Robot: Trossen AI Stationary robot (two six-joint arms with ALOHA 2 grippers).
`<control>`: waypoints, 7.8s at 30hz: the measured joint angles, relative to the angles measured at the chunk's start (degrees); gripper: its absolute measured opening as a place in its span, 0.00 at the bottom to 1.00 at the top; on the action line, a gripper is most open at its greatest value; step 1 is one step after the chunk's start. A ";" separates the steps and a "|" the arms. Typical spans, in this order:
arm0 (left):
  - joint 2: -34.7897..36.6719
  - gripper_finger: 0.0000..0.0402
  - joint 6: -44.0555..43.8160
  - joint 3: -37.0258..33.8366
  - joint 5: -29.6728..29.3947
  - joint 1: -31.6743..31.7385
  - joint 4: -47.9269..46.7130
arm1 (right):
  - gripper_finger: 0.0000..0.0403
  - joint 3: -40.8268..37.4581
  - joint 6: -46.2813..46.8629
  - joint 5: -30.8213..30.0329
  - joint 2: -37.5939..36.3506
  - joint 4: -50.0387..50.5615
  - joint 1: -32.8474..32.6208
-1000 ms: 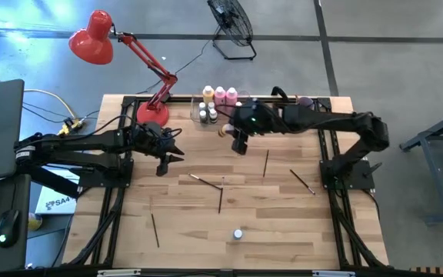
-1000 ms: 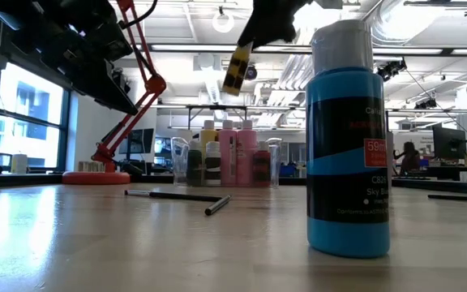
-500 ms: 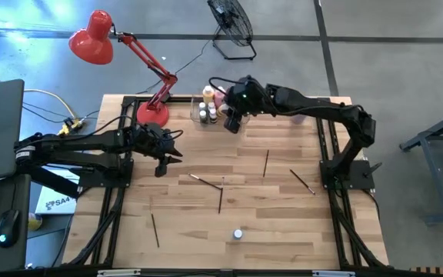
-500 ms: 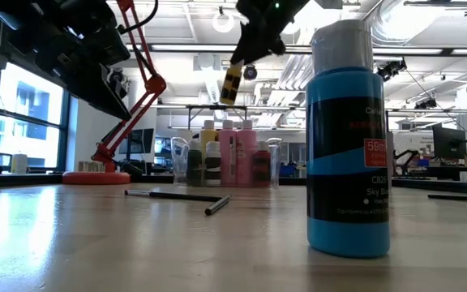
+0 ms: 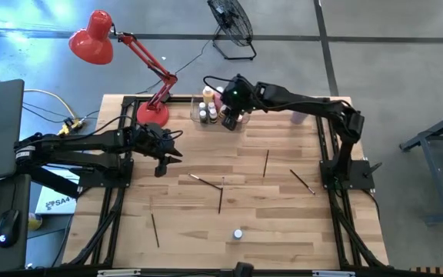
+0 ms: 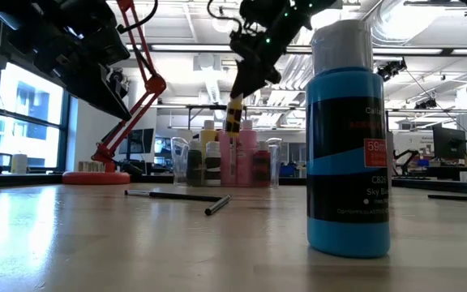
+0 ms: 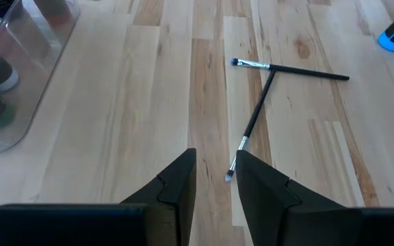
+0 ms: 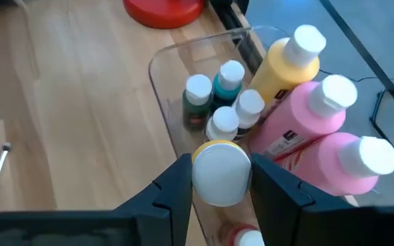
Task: Pick & Place Paint Supplies
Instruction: Put the small yellow paint bottle into the transparent bin
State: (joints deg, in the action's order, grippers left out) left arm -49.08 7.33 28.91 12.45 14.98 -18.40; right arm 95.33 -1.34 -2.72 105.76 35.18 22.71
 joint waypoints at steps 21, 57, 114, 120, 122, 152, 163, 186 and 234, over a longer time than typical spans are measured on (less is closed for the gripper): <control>0.00 0.25 0.09 0.00 0.00 0.00 -0.19 | 0.30 -0.15 0.02 -0.12 6.29 -2.59 2.92; 0.00 0.25 0.04 0.00 0.20 0.00 -0.18 | 0.30 -0.17 2.60 3.16 10.95 -0.59 4.84; 0.02 0.25 -0.13 0.00 0.20 -0.02 -1.99 | 0.42 17.33 -0.24 2.68 10.61 20.50 -0.38; 0.02 0.25 -0.31 0.00 0.17 -0.02 -0.61 | 0.27 17.31 -0.86 -0.23 10.62 27.66 -2.25; 0.02 0.25 -0.37 0.00 0.17 -0.02 0.57 | 0.20 17.31 -2.46 -3.46 10.62 29.62 -3.17; 0.02 0.25 -1.56 0.01 -3.21 0.00 6.05 | 0.01 15.82 -13.98 4.50 10.99 15.29 -0.86; 0.02 0.25 -0.87 0.00 -8.63 0.00 6.31 | 0.01 12.79 -12.40 -0.35 11.19 15.40 -3.73; 0.02 0.25 -3.10 0.00 -8.75 0.00 6.35 | 0.01 6.49 -6.21 -3.35 11.69 2.93 -3.77; 0.04 0.25 -3.13 0.02 -10.56 0.00 5.82 | 0.01 4.94 16.57 -22.08 16.54 4.46 -5.30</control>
State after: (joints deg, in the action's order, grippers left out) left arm -49.04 4.21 28.93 1.89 14.98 -12.59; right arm 100.27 15.22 -24.80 122.30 39.63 17.41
